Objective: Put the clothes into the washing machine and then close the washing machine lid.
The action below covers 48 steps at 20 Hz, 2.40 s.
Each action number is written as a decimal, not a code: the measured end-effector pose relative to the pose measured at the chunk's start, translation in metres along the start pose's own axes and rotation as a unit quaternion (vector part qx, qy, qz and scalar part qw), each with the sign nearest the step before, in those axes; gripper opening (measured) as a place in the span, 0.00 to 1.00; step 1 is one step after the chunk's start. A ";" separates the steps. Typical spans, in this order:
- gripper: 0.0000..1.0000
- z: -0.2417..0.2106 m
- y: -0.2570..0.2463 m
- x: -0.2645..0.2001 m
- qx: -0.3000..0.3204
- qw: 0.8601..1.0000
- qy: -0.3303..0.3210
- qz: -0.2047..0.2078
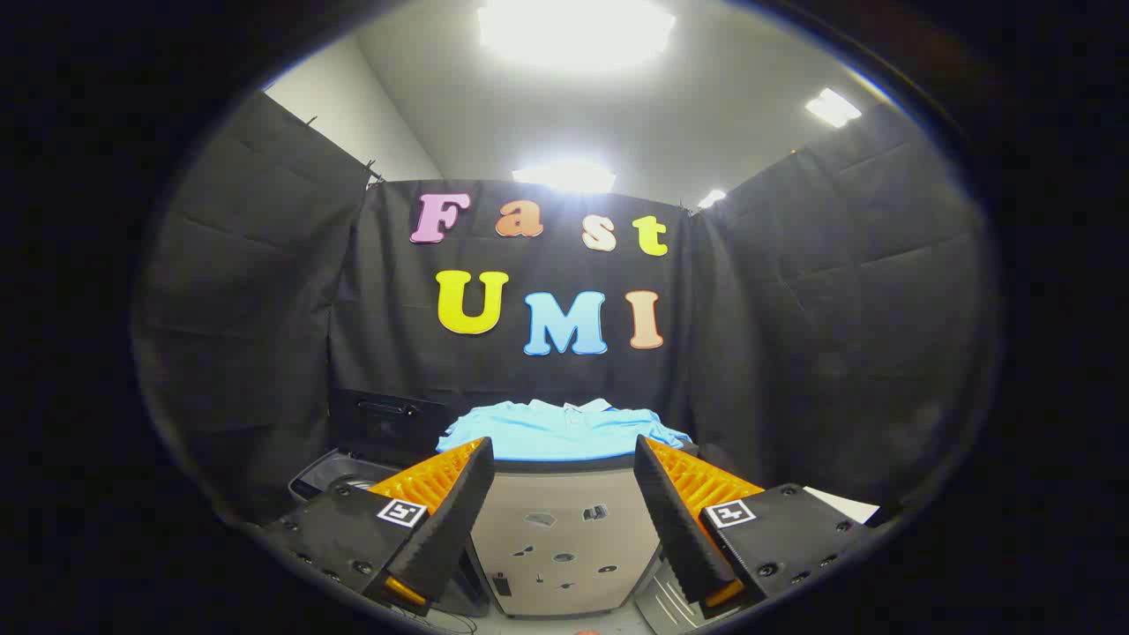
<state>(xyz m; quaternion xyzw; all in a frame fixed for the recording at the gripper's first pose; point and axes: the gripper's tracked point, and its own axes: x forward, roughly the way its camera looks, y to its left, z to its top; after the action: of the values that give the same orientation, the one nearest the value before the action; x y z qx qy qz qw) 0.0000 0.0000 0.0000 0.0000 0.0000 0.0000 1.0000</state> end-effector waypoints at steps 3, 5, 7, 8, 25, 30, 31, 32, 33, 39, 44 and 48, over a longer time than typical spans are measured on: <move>0.99 -0.001 0.004 -0.001 0.001 1.000 0.001 0.005; 0.99 -0.001 0.005 -0.002 0.002 1.000 0.000 0.008; 0.99 0.001 0.006 -0.005 0.001 1.000 -0.003 0.011; 0.99 0.002 0.006 -0.005 -0.001 1.000 -0.003 0.011; 0.99 0.016 -0.001 -0.011 0.007 1.000 -0.007 0.005; 0.99 0.028 -0.003 0.005 0.004 1.000 -0.008 0.011; 0.98 0.031 -0.003 0.011 0.003 1.000 -0.009 0.013; 0.98 0.034 -0.004 0.018 0.002 1.000 -0.010 0.015; 0.98 0.035 -0.005 0.025 0.004 1.000 -0.010 0.017; 0.98 0.044 -0.010 0.071 0.013 1.000 -0.001 0.024; 0.99 0.043 -0.014 0.106 0.019 0.999 0.015 0.033; 0.98 0.042 -0.021 0.134 0.017 0.999 0.026 0.036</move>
<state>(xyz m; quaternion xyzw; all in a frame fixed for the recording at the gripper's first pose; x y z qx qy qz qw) 0.1341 -0.0206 0.0423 0.0166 0.0262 0.0356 0.9989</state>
